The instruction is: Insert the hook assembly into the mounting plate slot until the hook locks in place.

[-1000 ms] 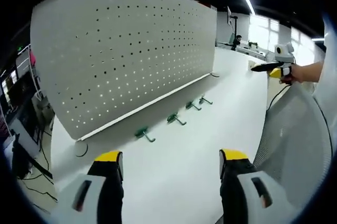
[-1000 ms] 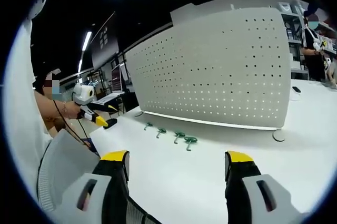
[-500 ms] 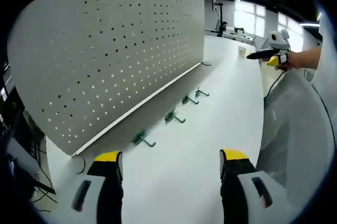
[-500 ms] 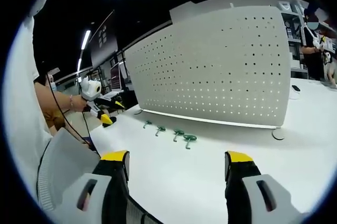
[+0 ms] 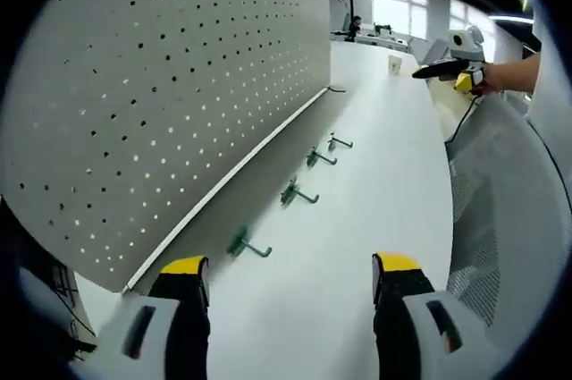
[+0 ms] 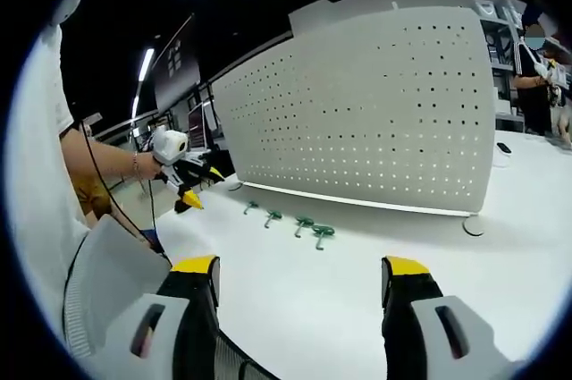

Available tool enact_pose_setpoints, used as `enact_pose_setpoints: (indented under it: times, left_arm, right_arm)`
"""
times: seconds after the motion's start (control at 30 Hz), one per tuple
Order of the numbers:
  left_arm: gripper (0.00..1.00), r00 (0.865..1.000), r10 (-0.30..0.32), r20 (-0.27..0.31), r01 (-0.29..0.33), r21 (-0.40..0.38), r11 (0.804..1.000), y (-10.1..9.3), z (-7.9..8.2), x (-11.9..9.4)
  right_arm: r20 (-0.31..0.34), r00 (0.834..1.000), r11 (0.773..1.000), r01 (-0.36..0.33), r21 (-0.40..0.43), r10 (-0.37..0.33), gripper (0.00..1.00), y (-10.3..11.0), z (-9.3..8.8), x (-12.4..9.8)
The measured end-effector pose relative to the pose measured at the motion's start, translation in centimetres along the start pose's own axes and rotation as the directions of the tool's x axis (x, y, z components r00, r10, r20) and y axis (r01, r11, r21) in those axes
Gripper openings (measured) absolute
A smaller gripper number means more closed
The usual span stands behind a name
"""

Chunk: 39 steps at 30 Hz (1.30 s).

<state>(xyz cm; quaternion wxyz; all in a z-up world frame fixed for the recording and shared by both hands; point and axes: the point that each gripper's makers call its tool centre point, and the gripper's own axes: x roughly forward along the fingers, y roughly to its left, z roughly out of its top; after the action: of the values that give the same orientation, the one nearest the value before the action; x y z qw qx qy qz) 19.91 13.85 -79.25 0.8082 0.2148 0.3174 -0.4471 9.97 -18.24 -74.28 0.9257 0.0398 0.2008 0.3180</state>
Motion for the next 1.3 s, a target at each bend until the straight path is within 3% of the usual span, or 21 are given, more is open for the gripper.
enact_pose_setpoints:
  times: [0.47,1.3]
  left_arm:
    - [0.77,0.997,-0.046,-0.065,0.047,0.02,0.999,1.9,-2.0,2.1]
    - [0.77,0.977,-0.102,-0.186,0.123,0.106,0.987,3.5,-2.7,5.4]
  right_arm:
    - [-0.002,1.0,1.0,0.006,0.009,-0.006,0.72,0.0,-0.1,0.0]
    - [-0.002,1.0,1.0,0.001,0.026,-0.001,0.71,0.4,-0.2,-0.1]
